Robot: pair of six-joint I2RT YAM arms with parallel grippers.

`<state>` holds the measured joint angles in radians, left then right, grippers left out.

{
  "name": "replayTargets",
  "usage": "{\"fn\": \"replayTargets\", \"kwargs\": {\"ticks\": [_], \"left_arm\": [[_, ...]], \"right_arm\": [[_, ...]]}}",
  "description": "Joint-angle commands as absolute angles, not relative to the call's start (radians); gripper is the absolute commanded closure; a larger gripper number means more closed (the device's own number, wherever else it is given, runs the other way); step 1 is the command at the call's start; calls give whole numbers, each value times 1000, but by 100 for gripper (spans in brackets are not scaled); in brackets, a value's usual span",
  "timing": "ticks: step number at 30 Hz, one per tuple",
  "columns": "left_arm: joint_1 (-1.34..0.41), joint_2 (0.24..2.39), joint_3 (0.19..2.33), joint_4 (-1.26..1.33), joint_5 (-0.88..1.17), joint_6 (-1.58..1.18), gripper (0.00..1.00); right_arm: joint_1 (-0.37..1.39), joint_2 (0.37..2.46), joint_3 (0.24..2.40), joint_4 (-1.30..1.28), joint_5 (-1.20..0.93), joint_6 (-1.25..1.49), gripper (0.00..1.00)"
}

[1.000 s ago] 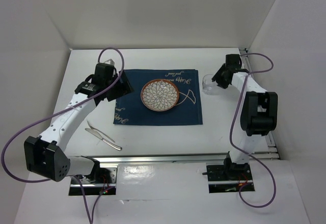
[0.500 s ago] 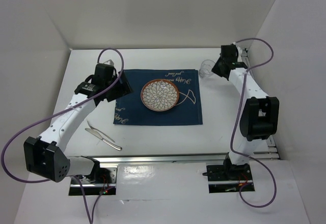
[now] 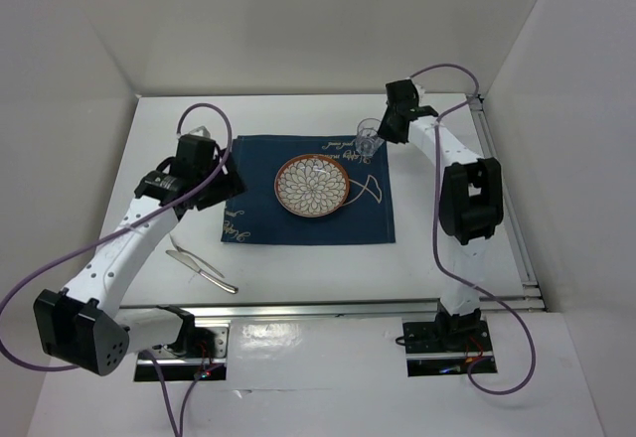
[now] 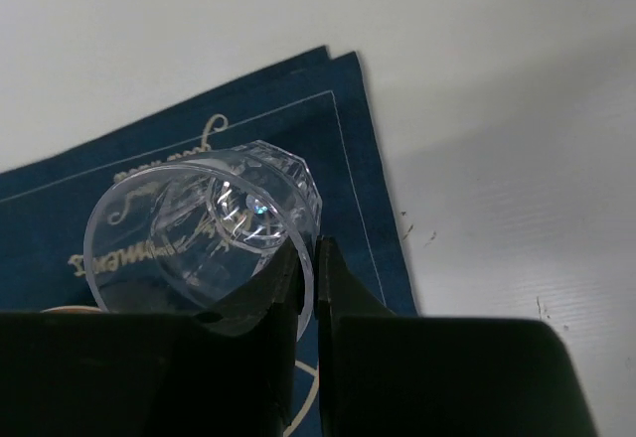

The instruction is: Set the dinner table for one person

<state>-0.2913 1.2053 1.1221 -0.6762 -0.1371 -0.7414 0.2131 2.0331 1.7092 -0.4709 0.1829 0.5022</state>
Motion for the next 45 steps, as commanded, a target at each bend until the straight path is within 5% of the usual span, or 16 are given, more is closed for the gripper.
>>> {"fn": "replayTargets", "kwargs": {"ticks": [1, 9, 11, 13, 22, 30, 31, 33, 42, 45], "left_arm": [[-295, 1189, 1108, -698, -160, -759, 19], [-295, 1157, 1057, -676, -150, -759, 19], [-295, 1157, 1046, -686, -150, -770, 18], [-295, 1157, 1036, -719, -166, -784, 18], [-285, 1166, 1015, -791, -208, -813, 18], [-235, 1230, 1003, -942, -327, -982, 25], [-220, 1230, 983, -954, -327, -997, 39], [-201, 1243, 922, -934, -310, -1008, 48], [-25, 1264, 798, -824, -272, -979, 56], [37, 1264, 787, -796, -261, -942, 53]], "right_arm": [[236, 2058, 1802, -491, 232, 499, 100], [245, 2149, 1885, -532, 271, 499, 99], [255, 2158, 1894, -532, 272, 499, 86], [255, 2158, 1894, -532, 272, 499, 59], [273, 2119, 1925, -546, 247, 499, 20], [273, 1802, 1743, -482, 267, 479, 13], [273, 1760, 1706, -470, 267, 479, 13], [273, 1679, 1581, -443, 235, 469, 13], [273, 1390, 1318, -437, 146, 460, 13], [273, 1350, 1276, -472, 123, 460, 13]]}}
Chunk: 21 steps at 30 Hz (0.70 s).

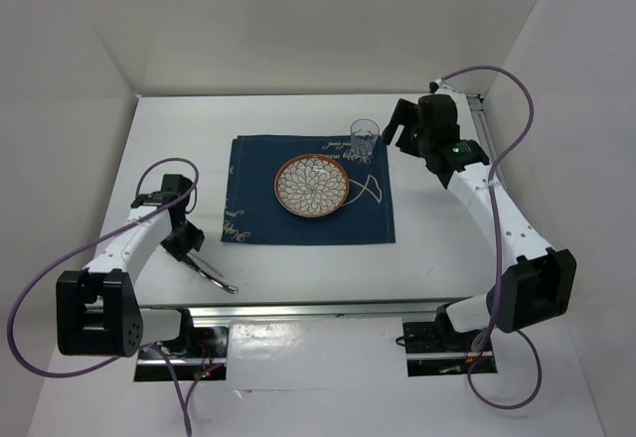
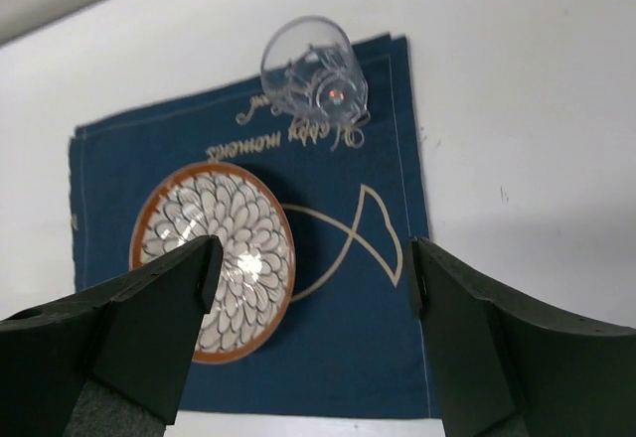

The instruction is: Set the dinner table for one person

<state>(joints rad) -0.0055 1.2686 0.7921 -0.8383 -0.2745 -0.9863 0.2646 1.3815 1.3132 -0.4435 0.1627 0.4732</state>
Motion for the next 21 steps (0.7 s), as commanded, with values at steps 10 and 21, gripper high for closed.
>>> {"fn": "replayTargets", "kwargs": {"ticks": [10, 21], "left_arm": [[81, 1358, 759, -707, -164, -914, 50], [81, 1401, 741, -663, -164, -923, 54]], "right_arm": [[264, 1296, 1190, -482, 81, 469, 12], [264, 1305, 1171, -482, 72, 469, 12]]}}
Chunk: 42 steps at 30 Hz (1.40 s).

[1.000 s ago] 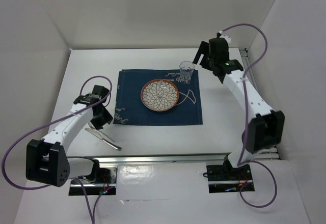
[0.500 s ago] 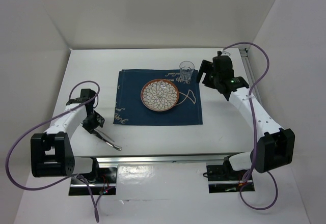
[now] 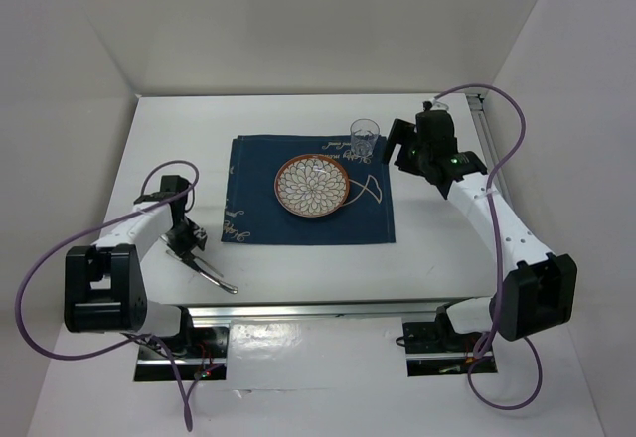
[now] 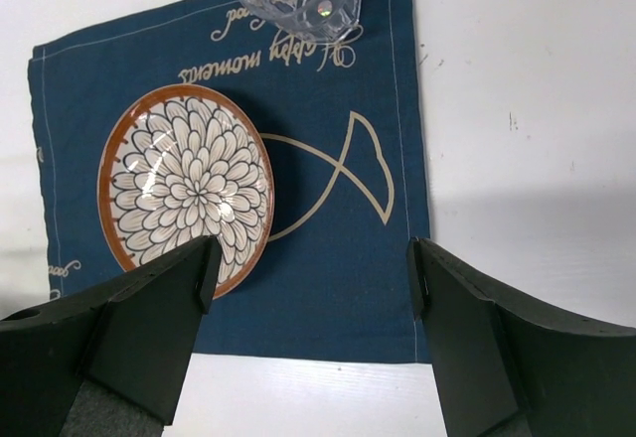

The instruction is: Set the dinner table for one person

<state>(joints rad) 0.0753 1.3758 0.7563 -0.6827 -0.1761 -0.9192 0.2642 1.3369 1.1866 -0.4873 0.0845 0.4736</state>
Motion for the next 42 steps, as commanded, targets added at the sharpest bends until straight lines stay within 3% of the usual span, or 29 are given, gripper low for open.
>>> {"fn": "replayTargets", "kwargs": {"ticks": [1, 10, 12, 13, 19, 29, 37, 42], "left_arm": [[81, 1414, 741, -663, -164, -923, 54], [72, 1419, 732, -632, -155, -933, 55], [72, 1430, 732, -623, -155, -933, 61], [72, 1430, 732, -623, -155, -933, 70], [63, 1404, 820, -688, -189, -911, 100], [-119, 1425, 1130, -749, -207, -694, 100], [-354, 1771, 1429, -857, -327, -641, 100], [-388, 1969, 1627, -931, -380, -679, 100]], "right_arm": [[264, 1305, 1170, -482, 72, 469, 12], [264, 1287, 1143, -482, 63, 488, 12], [264, 1287, 1143, -482, 63, 488, 12], [264, 1287, 1143, -482, 63, 488, 12], [264, 1287, 1143, -502, 72, 488, 12], [264, 1259, 1143, -511, 63, 506, 12], [264, 1224, 1134, -555, 74, 517, 12], [255, 1201, 1134, -575, 74, 517, 12]]}}
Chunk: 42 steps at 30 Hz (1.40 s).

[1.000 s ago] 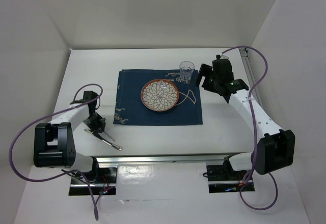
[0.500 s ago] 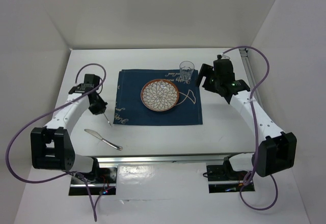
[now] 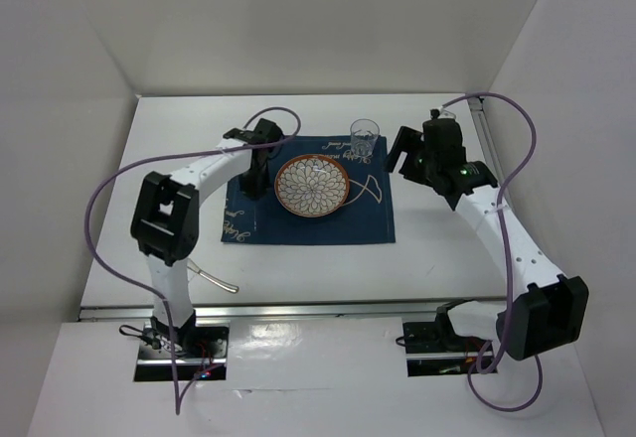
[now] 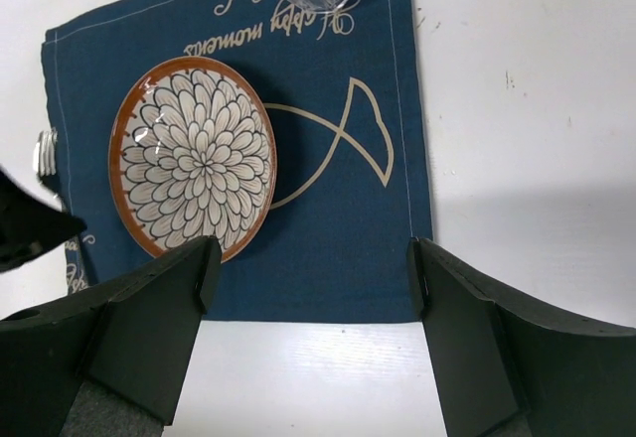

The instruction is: Set the dinner table for one person

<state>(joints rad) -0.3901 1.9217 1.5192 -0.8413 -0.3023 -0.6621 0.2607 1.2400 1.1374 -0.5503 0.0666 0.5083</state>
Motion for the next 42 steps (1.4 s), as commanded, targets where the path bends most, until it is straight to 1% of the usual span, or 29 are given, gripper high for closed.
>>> {"fn": "replayTargets", "kwargs": {"ticks": [1, 10, 16, 17, 20, 21, 22, 24, 27, 29, 32, 33, 36, 37, 39, 40, 42], "left_arm": [[-388, 2006, 1640, -931, -380, -680, 100], [-377, 2160, 1759, -949, -371, -644, 100], [-377, 2193, 1769, -930, -357, -620, 100], [-377, 2194, 1779, -930, -357, -620, 98], [-377, 2207, 1789, -954, -368, -643, 78], [-377, 2207, 1789, -954, -368, -643, 63], [-377, 2192, 1789, -954, -368, -643, 61], [-377, 2149, 1789, -954, -368, -652, 49], [-377, 2074, 1799, -966, -359, -652, 46], [-377, 2027, 1813, -994, -359, -661, 46], [-368, 1895, 1825, -1014, -405, -672, 47], [-350, 1858, 1812, -1038, -405, -672, 47], [-296, 1694, 1772, -1048, -359, -672, 49], [-243, 1653, 1760, -1048, -342, -672, 49], [-190, 1524, 1724, -1048, -315, -660, 50], [-160, 1482, 1712, -1048, -293, -660, 50], [-63, 1405, 1692, -1057, -269, -660, 50]], "right_arm": [[255, 1201, 1134, -575, 74, 517, 12], [255, 1192, 1114, -586, 63, 517, 12], [255, 1192, 1114, -586, 72, 517, 12], [255, 1201, 1114, -586, 72, 517, 12], [255, 1201, 1123, -586, 72, 517, 12], [255, 1201, 1123, -586, 72, 517, 12], [255, 1201, 1123, -586, 61, 517, 12], [255, 1201, 1132, -595, 61, 517, 12], [255, 1192, 1143, -595, 52, 508, 12], [255, 1192, 1143, -595, 29, 483, 12], [281, 1192, 1143, -525, -108, 411, 12], [326, 1192, 1143, -482, -135, 396, 12], [451, 1241, 1163, -451, -112, 383, 12], [544, 1267, 1190, -440, -101, 373, 12], [648, 1353, 1216, -425, -56, 364, 12], [754, 1382, 1238, -414, -43, 364, 12], [857, 1471, 1259, -365, -12, 341, 12]]}}
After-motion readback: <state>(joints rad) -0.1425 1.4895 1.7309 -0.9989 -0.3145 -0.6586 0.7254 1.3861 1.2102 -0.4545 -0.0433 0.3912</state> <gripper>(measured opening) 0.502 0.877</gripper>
